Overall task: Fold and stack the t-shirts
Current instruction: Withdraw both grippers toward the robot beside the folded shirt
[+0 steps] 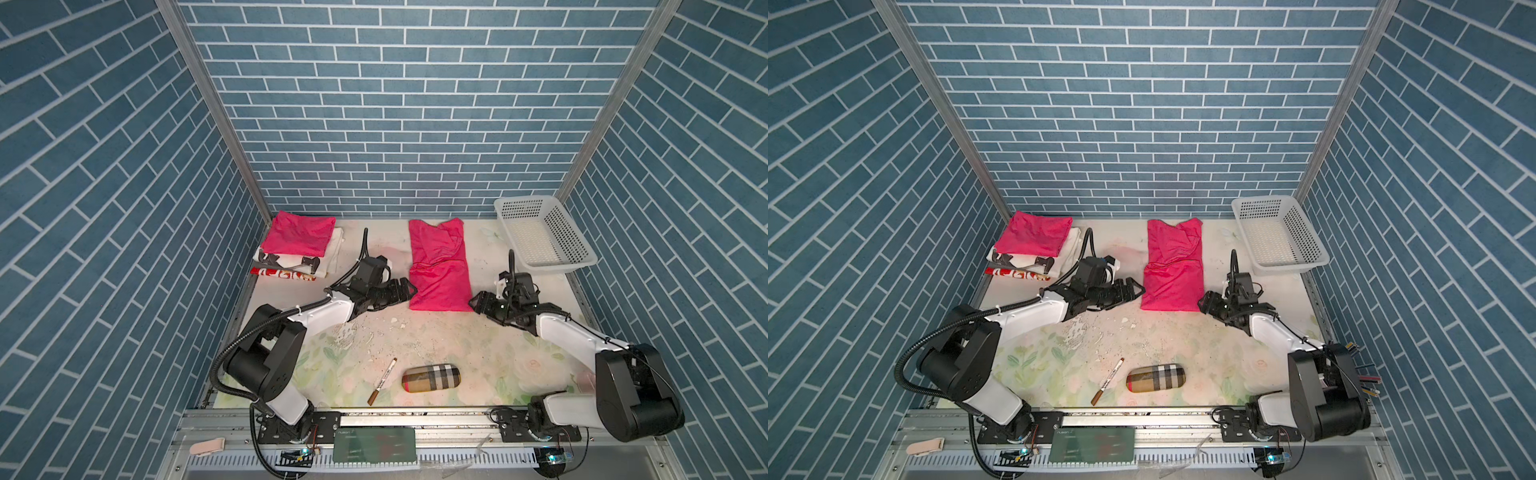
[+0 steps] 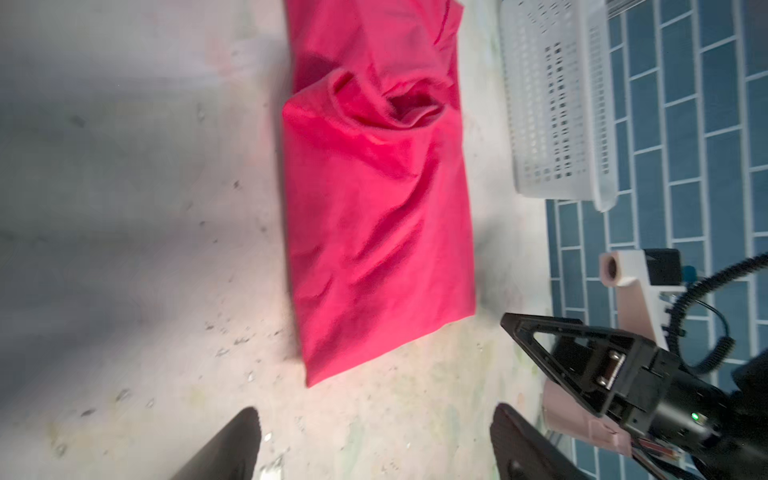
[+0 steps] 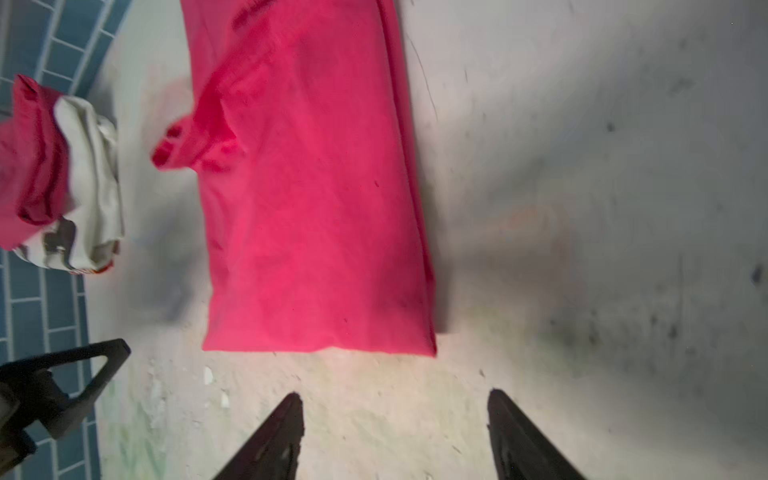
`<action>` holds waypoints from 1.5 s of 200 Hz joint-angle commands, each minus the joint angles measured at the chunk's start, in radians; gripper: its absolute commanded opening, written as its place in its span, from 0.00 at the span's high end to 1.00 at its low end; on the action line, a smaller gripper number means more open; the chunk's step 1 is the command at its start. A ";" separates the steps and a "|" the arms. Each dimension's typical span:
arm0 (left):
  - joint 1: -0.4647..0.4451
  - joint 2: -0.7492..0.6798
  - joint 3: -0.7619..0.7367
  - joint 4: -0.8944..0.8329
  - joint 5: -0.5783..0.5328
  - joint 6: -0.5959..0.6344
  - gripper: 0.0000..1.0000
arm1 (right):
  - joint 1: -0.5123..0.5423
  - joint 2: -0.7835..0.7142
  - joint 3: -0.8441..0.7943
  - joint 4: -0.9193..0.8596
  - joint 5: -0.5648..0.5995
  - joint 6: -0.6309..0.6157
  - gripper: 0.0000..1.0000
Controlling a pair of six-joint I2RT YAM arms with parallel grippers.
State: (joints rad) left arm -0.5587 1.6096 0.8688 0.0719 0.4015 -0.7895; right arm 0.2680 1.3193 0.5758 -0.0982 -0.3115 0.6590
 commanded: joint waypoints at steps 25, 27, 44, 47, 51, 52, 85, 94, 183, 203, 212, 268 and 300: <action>-0.058 -0.046 -0.026 0.001 -0.168 0.012 0.11 | 0.041 0.050 -0.060 0.119 0.035 0.097 0.40; -0.061 -0.045 -0.026 0.003 -0.168 0.011 0.11 | 0.041 0.058 -0.060 0.126 0.034 0.100 0.40; -0.078 -0.031 -0.028 0.009 -0.158 -0.008 0.12 | 0.042 0.117 -0.059 0.176 0.029 0.122 0.44; -0.080 -0.029 -0.029 0.011 -0.155 -0.013 0.11 | 0.042 0.125 -0.059 0.185 0.031 0.126 0.45; -0.083 -0.025 -0.031 0.012 -0.148 -0.020 0.11 | 0.042 0.133 -0.059 0.196 0.033 0.130 0.47; -0.084 -0.023 -0.031 0.013 -0.145 -0.023 0.12 | 0.043 0.135 -0.060 0.199 0.033 0.131 0.47; -0.087 -0.010 -0.076 0.056 -0.085 -0.100 0.12 | 0.043 0.164 -0.070 0.269 0.045 0.162 0.75; -0.087 -0.007 -0.095 0.084 -0.065 -0.123 0.12 | 0.042 0.178 -0.068 0.287 0.052 0.162 0.87; -0.086 0.009 -0.123 0.147 0.009 -0.203 0.12 | -0.019 0.095 0.168 0.040 0.066 0.013 1.00; -0.085 0.014 -0.120 0.151 0.011 -0.203 0.12 | -0.022 0.091 0.146 0.034 0.057 0.011 1.00; -0.087 0.016 -0.117 0.150 0.011 -0.203 0.12 | -0.023 0.084 0.128 0.035 0.062 0.012 1.00; -0.092 0.028 -0.115 0.172 0.047 -0.241 0.12 | -0.049 0.020 0.002 0.040 0.075 0.001 1.00; -0.115 0.058 -0.101 0.190 0.041 -0.290 0.12 | -0.063 0.012 -0.033 0.056 0.049 0.002 0.97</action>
State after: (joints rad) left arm -0.6533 1.6367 0.7570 0.2344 0.4427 -1.0328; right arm 0.2150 1.3560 0.5632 -0.0387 -0.2573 0.6827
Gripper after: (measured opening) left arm 0.883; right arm 0.045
